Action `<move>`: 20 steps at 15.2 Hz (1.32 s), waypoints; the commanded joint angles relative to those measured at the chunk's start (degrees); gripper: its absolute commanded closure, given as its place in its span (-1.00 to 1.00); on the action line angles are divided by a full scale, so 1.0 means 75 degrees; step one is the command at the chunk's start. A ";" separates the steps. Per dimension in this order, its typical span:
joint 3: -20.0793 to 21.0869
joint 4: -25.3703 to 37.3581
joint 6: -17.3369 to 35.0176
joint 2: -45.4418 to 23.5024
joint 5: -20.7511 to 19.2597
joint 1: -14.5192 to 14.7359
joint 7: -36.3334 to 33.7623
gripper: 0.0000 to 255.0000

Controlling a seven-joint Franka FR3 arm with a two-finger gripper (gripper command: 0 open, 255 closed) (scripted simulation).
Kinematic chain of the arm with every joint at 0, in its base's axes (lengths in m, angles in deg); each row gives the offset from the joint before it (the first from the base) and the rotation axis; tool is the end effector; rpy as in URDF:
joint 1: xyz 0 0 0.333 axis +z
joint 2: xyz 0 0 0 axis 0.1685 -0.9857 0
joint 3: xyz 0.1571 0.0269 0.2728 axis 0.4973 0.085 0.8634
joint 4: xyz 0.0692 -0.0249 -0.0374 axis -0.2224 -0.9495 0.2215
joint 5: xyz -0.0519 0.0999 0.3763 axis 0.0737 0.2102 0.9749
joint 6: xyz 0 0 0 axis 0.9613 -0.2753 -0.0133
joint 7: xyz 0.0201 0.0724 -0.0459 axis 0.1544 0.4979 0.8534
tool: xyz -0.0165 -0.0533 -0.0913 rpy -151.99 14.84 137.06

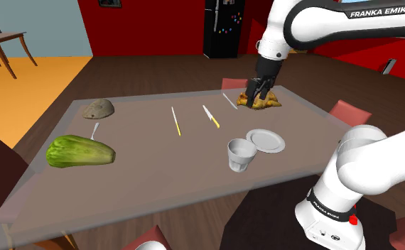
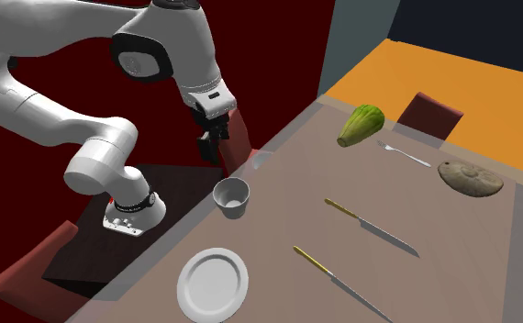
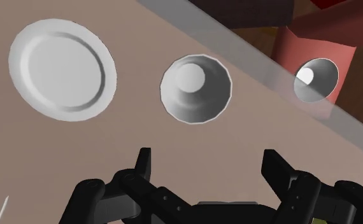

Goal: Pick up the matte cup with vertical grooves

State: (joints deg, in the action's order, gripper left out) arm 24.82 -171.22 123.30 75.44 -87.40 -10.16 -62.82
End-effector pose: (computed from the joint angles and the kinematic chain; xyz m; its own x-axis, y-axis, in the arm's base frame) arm 0.3235 -0.0104 0.5316 0.9923 -0.0892 0.0857 -0.0876 -0.9959 -0.0215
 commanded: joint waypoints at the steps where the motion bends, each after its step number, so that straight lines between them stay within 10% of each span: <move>1: -0.0224 -0.0455 0.0517 -0.0118 0.0021 -0.0016 0.0237 -1.00; 20: -0.1905 -0.2644 0.4759 -0.2717 0.0705 0.0322 0.2328 -1.00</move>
State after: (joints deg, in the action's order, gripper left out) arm 10.74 -190.69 157.88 55.78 -82.37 -7.94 -45.68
